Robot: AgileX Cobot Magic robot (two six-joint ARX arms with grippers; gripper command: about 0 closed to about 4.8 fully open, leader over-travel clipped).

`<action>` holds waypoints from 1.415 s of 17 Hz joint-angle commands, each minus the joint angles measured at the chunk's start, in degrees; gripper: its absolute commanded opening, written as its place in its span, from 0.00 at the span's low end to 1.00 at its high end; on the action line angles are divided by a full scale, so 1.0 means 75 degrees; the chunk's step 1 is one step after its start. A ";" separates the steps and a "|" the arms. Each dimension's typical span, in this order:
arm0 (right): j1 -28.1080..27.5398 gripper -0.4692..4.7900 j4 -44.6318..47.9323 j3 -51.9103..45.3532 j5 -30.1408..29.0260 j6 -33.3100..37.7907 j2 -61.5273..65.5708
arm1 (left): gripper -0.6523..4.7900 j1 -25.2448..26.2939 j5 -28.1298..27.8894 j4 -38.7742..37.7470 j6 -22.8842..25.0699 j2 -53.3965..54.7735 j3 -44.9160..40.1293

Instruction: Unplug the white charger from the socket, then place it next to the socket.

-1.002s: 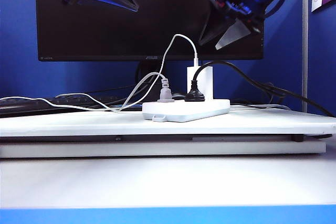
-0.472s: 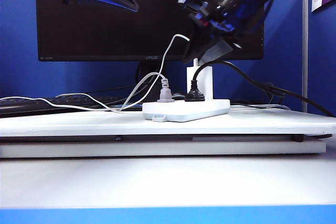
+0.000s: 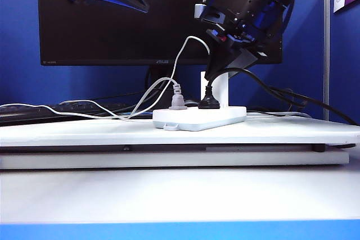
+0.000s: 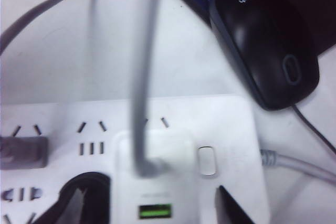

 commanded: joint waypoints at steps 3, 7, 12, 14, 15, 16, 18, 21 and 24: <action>0.0006 0.67 -0.0114 0.0017 0.0087 -0.0023 -0.0020 | 0.11 -0.0277 0.0079 0.0157 0.0321 0.0507 0.0015; 0.0012 0.48 -0.0041 0.0017 0.0085 -0.0023 -0.0017 | 0.11 -0.0577 0.0134 0.0201 0.0915 0.0918 0.0015; 0.0012 0.48 0.0052 0.0017 0.0085 -0.0026 -0.0026 | 0.11 -0.0778 0.0044 0.0323 0.1486 0.1480 0.0015; 0.0017 0.47 0.0055 0.0017 0.0055 -0.0023 -0.0026 | 0.11 -0.0854 0.0023 0.0495 0.1562 0.1676 0.0015; 0.0017 0.44 0.0052 0.0017 0.0055 -0.0023 -0.0026 | 0.11 -0.0866 0.0023 0.0548 0.1565 0.1725 0.0017; 0.0038 0.39 0.0087 0.0017 0.0052 -0.0023 -0.0026 | 0.11 -0.0866 0.0020 0.0560 0.1580 0.1775 0.0017; 0.0079 0.40 0.0213 0.0017 0.0061 -0.0023 -0.0026 | 0.11 -0.0866 0.0020 0.0606 0.1580 0.1839 0.0015; 0.0082 0.57 0.0428 0.0017 0.0055 0.0006 -0.0023 | 0.11 -0.0866 0.0023 0.0603 0.1580 0.1842 0.0015; 0.0082 0.60 0.0446 0.0017 0.0052 0.0009 -0.0023 | 0.11 -0.0866 0.0026 0.0606 0.1577 0.1842 0.0017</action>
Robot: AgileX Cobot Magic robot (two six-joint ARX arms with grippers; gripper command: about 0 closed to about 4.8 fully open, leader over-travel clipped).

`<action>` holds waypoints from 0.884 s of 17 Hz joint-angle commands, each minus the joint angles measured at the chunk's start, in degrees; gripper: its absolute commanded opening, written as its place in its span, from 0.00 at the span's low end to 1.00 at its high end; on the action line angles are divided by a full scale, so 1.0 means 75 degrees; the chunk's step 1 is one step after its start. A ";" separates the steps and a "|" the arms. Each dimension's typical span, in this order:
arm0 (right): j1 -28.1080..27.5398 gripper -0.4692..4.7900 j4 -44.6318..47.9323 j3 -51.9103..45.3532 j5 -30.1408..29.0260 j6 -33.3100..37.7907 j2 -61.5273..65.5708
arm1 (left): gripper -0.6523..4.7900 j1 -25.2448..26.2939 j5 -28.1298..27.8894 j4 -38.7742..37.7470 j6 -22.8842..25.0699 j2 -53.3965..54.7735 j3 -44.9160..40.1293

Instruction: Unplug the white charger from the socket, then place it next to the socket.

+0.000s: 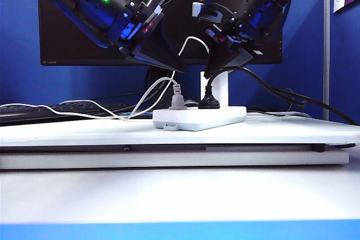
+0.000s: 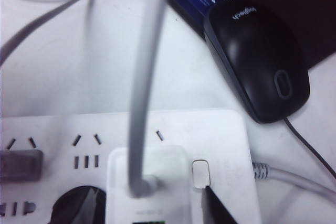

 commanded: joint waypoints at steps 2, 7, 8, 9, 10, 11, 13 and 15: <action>0.0006 0.59 0.0105 0.0029 -0.0023 0.0006 -0.0038 | 0.11 -0.0006 0.0029 0.0102 0.0026 -0.0003 0.0015; 0.0006 0.47 -0.0009 0.0015 -0.0044 0.0003 0.0070 | 0.11 -0.0009 0.0029 0.0157 0.0198 -0.0003 0.0029; 0.0006 0.43 -0.0017 0.0015 -0.0050 0.0003 0.0111 | 0.11 -0.0009 0.0029 0.0160 0.0198 -0.0003 0.0032; 0.0006 0.40 -0.0041 0.0015 -0.0044 0.0003 0.0122 | 0.11 -0.0009 0.0032 0.0160 0.0198 -0.0003 0.0032; 0.0006 0.36 -0.0061 0.0015 -0.0047 0.0003 0.0143 | 0.11 -0.0009 0.0029 0.0160 0.0207 -0.0003 0.0032; 0.0006 0.36 -0.0105 0.0017 -0.0047 0.0003 0.0146 | 0.11 -0.0009 0.0032 0.0160 0.0245 0.0000 0.0032; 0.0006 0.36 -0.0122 0.0017 -0.0044 0.0003 0.0146 | 0.11 -0.0012 0.0029 0.0157 0.0533 0.0006 0.0032; 0.0006 0.36 -0.0096 0.0017 -0.0044 0.0003 0.0143 | 0.11 -0.0012 -0.0020 0.0154 0.0854 0.0006 0.0032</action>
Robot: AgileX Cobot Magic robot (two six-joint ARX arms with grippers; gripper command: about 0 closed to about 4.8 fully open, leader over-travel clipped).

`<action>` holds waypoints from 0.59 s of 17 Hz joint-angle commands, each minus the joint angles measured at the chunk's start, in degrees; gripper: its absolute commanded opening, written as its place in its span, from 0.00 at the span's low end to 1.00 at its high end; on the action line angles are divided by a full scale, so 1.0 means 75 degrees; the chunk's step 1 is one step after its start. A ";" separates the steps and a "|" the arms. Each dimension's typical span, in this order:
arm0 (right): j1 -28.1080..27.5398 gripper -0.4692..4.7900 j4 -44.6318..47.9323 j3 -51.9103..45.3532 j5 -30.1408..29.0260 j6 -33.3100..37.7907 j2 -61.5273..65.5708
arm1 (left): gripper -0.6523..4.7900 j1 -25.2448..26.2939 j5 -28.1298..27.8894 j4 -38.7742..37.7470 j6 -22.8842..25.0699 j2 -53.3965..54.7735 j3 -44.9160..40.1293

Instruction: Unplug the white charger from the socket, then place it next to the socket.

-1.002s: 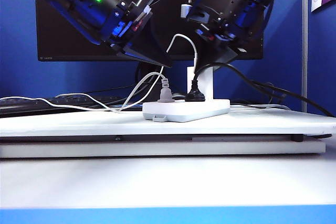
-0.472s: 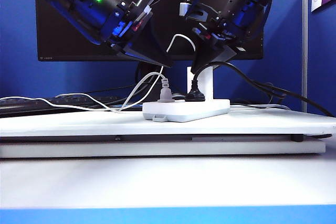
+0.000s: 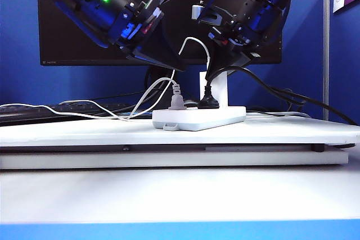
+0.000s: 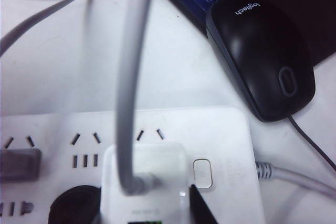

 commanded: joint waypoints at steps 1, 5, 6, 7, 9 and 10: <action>0.0012 0.36 -0.0087 0.0006 0.0012 -0.0003 0.0044 | 0.11 -0.0012 -0.0096 0.0093 0.0525 0.0003 0.0032; 0.0012 0.35 -0.0099 0.0006 0.0012 -0.0003 0.0044 | 0.11 -0.0012 -0.0175 -0.0012 0.0195 0.0154 0.0064; 0.0012 0.35 -0.0105 0.0006 0.0009 -0.0003 0.0044 | 0.11 -0.0012 -0.0172 0.0029 -0.0659 0.0233 0.0064; 0.0012 0.35 -0.0105 0.0006 0.0012 -0.0003 0.0044 | 0.11 -0.0012 -0.0149 0.0052 -0.1411 0.0303 0.0064; 0.0012 0.35 -0.0108 0.0006 0.0012 -0.0003 0.0044 | 0.11 -0.0012 -0.0108 0.0038 -0.2932 0.0475 0.0064; 0.0012 0.35 -0.0111 0.0006 0.0012 -0.0003 0.0044 | 0.11 -0.0009 -0.0117 0.0032 -0.3308 0.0495 0.0064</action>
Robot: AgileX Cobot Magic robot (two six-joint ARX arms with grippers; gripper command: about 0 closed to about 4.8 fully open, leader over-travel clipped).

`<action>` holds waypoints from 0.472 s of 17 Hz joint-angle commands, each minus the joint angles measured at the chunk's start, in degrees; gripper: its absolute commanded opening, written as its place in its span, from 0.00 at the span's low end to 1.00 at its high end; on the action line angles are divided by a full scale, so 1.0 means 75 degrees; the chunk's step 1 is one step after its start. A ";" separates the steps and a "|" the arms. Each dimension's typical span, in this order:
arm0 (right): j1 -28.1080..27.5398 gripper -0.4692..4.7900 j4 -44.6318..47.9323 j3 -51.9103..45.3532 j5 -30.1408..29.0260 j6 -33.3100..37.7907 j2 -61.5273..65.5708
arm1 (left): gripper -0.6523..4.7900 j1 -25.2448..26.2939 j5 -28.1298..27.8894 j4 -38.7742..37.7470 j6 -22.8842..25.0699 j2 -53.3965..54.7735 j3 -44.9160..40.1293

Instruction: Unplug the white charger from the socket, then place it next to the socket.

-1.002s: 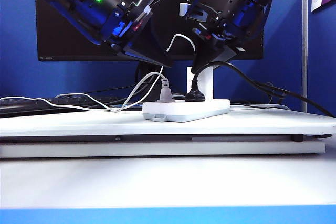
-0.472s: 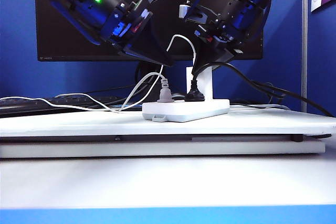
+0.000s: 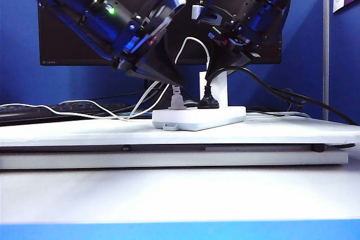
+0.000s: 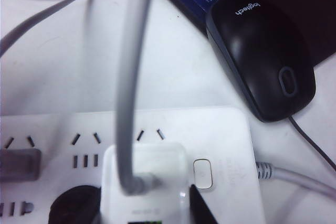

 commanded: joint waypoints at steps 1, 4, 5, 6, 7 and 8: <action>0.0012 0.35 -0.0111 0.0006 0.0015 -0.0003 0.0041 | 0.11 -0.0003 0.0050 0.0076 -0.1635 0.0114 0.0047; 0.0012 0.35 -0.0163 0.0006 0.0009 -0.0003 0.0041 | 0.11 -0.0003 0.0035 0.0169 -0.2495 0.0178 0.0047; 0.0012 0.35 -0.0169 0.0006 -0.0015 -0.0006 0.0041 | 0.11 -0.0003 -0.0026 0.0251 -0.2707 0.0192 0.0047; 0.0012 0.35 -0.0163 0.0006 -0.0020 -0.0003 0.0041 | 0.11 -0.0003 -0.0140 0.0364 -0.2935 0.0195 0.0050; 0.0012 0.35 -0.0160 0.0006 -0.0017 -0.0006 0.0041 | 0.11 0.0000 -0.0236 0.0458 -0.3150 0.0195 0.0050; 0.0012 0.35 -0.0163 0.0006 -0.0023 -0.0006 0.0041 | 0.11 0.0000 -0.0294 0.0545 -0.3337 0.0195 0.0061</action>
